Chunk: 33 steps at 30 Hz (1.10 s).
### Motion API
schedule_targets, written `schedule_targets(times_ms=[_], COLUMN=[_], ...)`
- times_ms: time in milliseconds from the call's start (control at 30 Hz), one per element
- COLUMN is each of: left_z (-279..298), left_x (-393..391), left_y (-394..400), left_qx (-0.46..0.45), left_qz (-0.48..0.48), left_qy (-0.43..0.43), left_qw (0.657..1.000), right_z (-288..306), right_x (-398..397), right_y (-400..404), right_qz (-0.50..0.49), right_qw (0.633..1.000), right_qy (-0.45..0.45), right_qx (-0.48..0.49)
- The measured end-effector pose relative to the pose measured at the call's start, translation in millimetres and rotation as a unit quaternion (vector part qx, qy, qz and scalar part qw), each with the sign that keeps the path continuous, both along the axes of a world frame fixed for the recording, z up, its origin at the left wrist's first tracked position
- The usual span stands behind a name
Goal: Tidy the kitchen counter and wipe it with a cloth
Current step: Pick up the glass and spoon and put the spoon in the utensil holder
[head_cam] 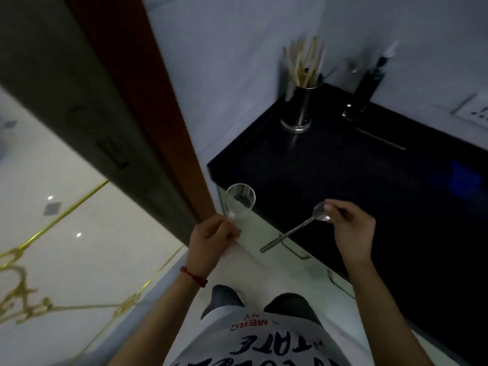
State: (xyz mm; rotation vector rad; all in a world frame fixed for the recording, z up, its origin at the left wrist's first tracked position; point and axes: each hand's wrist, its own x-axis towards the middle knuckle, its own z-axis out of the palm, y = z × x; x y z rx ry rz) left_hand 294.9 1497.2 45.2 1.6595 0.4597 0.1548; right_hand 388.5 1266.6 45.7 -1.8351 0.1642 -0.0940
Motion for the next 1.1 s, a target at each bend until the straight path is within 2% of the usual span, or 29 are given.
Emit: schedule_targets(times_ms=[233, 533, 800, 933, 1100], left_z=[-6, -5, -8, -8, -9], left_x=[80, 141, 170, 175, 180], left_y=[1, -16, -14, -11, -9], left_qx=[-0.031, -0.055, -0.064, -0.069, -0.071], left_qz=[-0.062, -0.028, 0.009, 0.028, 0.038], left_qy=[-0.021, 0.002, 0.021, 0.027, 0.04], left_qw=[0.997, 0.998, 0.998, 0.997, 0.996], right_z=[34, 97, 148, 155, 128], right_x=[72, 225, 317, 342, 362], right_y=[1, 25, 56, 61, 65], right_qz=[-0.055, -0.031, -0.028, -0.032, 0.021], right_qw=[0.996, 0.974, 0.939, 0.912, 0.906], right_qy=[-0.06, -0.212, -0.336, -0.394, -0.378], right_qx=[-0.038, -0.076, -0.073, -0.109, -0.188])
